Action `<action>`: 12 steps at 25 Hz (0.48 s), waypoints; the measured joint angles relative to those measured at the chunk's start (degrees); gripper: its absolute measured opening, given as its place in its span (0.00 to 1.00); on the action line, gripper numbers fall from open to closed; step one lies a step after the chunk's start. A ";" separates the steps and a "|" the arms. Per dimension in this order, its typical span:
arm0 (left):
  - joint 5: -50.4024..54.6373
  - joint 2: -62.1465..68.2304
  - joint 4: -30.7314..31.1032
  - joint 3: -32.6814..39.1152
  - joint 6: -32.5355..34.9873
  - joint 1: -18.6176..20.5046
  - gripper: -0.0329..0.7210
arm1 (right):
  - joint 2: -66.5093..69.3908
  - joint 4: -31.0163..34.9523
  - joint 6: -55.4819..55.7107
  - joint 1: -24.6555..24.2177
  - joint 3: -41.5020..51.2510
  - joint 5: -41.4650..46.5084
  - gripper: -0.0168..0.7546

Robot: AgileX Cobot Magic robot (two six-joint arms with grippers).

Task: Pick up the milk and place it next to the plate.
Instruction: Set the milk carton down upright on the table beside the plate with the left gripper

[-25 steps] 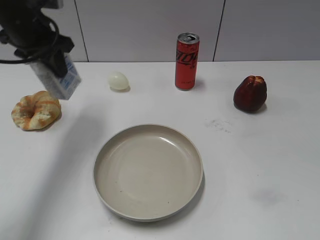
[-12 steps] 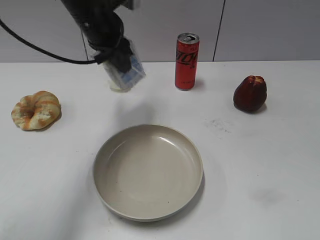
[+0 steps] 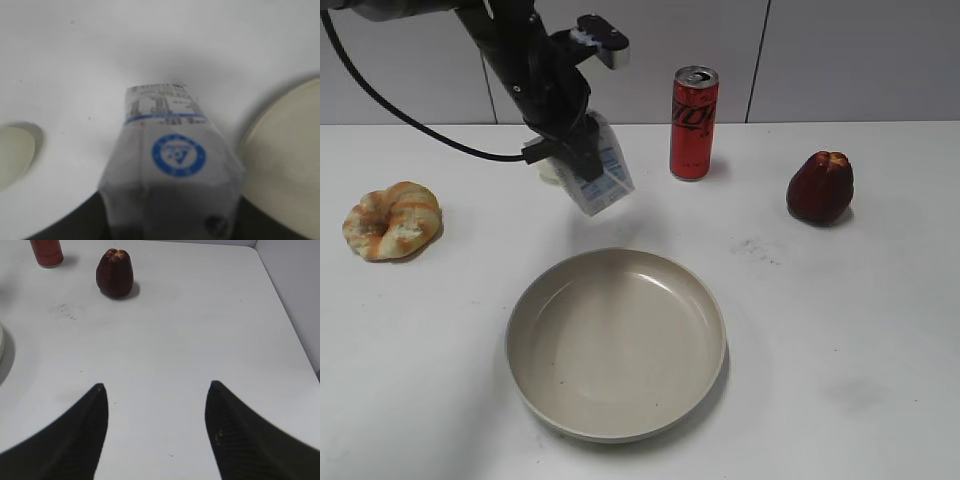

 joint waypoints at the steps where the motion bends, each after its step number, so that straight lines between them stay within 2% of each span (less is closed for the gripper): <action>1: 0.18 0.00 -0.57 0.00 0.63 0.00 0.41 | 0.00 0.00 0.00 0.00 0.00 0.00 0.63; 12: 0.81 2.84 -2.33 0.00 2.75 0.00 0.41 | 0.00 0.00 0.00 0.00 0.00 0.00 0.63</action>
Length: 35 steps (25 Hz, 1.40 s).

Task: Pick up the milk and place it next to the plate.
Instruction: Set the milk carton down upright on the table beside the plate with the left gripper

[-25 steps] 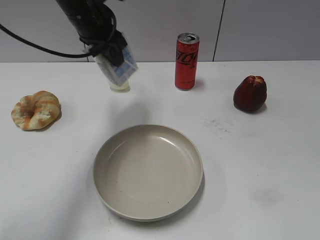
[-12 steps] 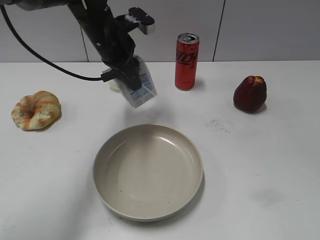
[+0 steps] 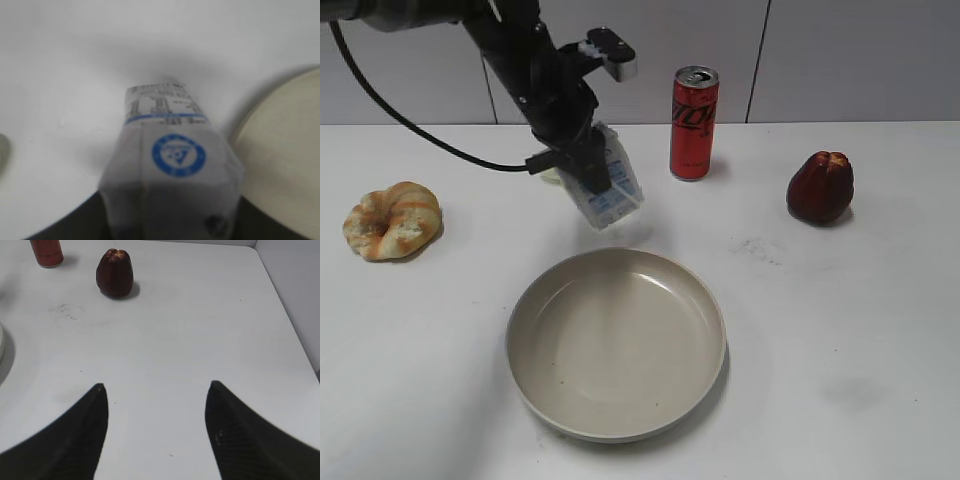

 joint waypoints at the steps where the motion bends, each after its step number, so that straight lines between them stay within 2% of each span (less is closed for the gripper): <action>1: 0.07 0.41 0.00 0.00 0.48 0.00 0.41 | 0.00 0.00 0.00 0.00 0.00 0.00 0.63; 9: 0.85 1.24 -0.09 0.00 2.73 -0.11 0.42 | 0.00 0.00 0.00 0.00 0.00 0.00 0.63; 14: 2.67 1.46 -0.11 0.00 3.75 -0.11 0.46 | 0.00 0.00 0.00 0.00 0.00 0.00 0.63; 18: 2.40 1.60 -0.34 -0.04 3.90 -0.18 0.53 | 0.00 0.00 0.00 0.00 0.00 0.00 0.63; 22: 1.29 1.60 -0.22 -0.04 3.53 -0.18 0.69 | 0.00 0.00 0.00 0.00 0.00 0.00 0.63; 26: -0.42 0.04 1.42 -0.18 -0.83 -0.18 0.81 | 0.00 0.00 0.00 0.00 0.00 0.00 0.63; 35: 3.53 -13.04 2.68 -3.63 -17.36 1.62 0.92 | 0.00 0.00 0.00 0.00 0.00 0.00 0.63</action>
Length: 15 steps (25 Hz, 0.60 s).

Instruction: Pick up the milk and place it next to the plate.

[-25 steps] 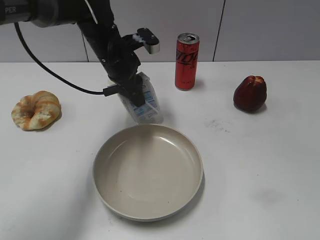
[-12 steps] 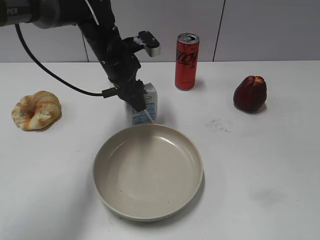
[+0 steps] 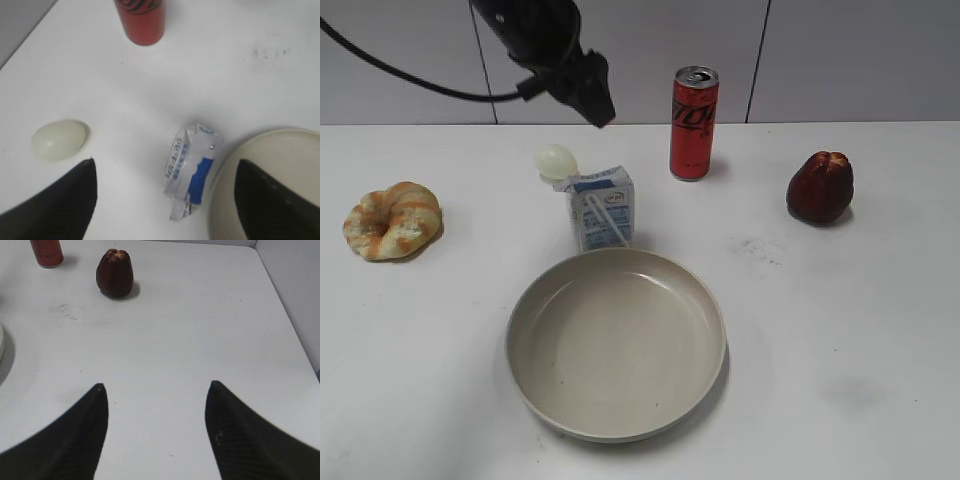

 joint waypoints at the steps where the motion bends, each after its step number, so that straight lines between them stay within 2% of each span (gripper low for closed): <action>1: 0.71 -1.41 0.50 0.00 -1.98 0.57 0.92 | 0.00 0.00 0.00 0.00 0.00 0.00 0.63; 5: 1.47 -6.15 6.24 0.39 -12.75 3.17 0.92 | 0.00 0.00 0.00 0.00 0.00 0.00 0.63; 9: 1.52 -12.78 9.74 6.35 -17.47 7.36 0.90 | 0.00 0.00 0.00 0.00 0.00 0.00 0.63; 12: 1.58 -18.19 10.24 14.65 -18.78 12.10 0.90 | 0.00 0.00 0.00 0.00 0.00 0.00 0.63; 15: 1.59 -23.81 9.70 26.03 -19.77 17.23 0.90 | 0.00 0.00 0.00 0.00 0.00 0.00 0.63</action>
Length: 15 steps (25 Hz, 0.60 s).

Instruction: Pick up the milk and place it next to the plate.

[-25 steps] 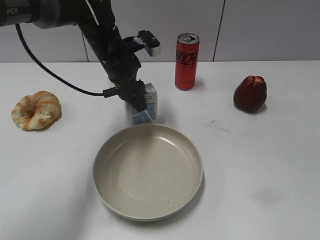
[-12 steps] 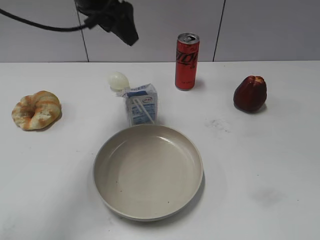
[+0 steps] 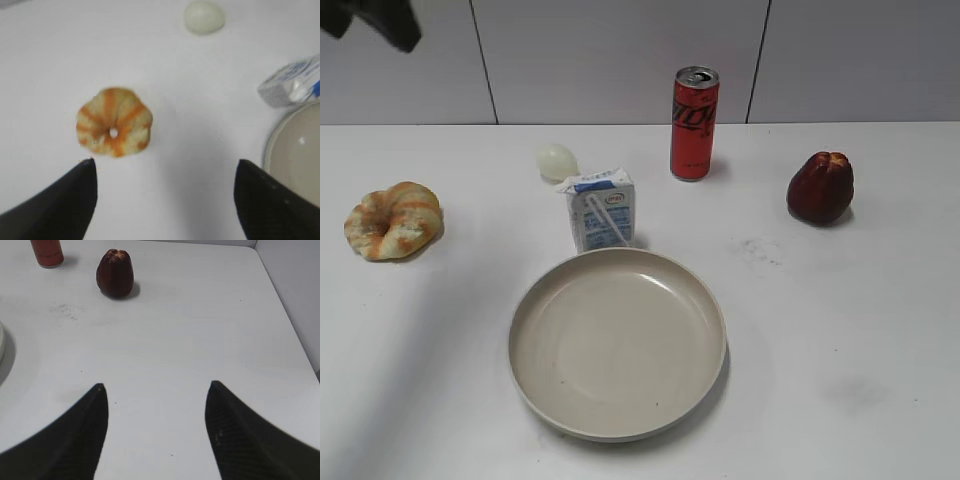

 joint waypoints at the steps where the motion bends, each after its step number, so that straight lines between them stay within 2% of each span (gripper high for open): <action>1: -0.06 -2.10 -0.40 3.45 -0.32 1.81 0.90 | 0.00 0.00 0.00 0.00 0.00 0.00 0.63; 6: -0.42 -15.03 -1.73 24.30 -0.57 7.45 0.90 | 0.00 0.00 0.00 0.00 0.00 0.00 0.63; 11: -6.00 -29.83 -2.10 41.45 -0.75 8.06 0.90 | 0.00 0.00 0.00 0.00 0.00 0.00 0.63; 15: -7.39 -42.13 -2.10 50.38 -1.30 8.06 0.88 | 0.00 0.00 0.00 0.00 0.00 0.00 0.63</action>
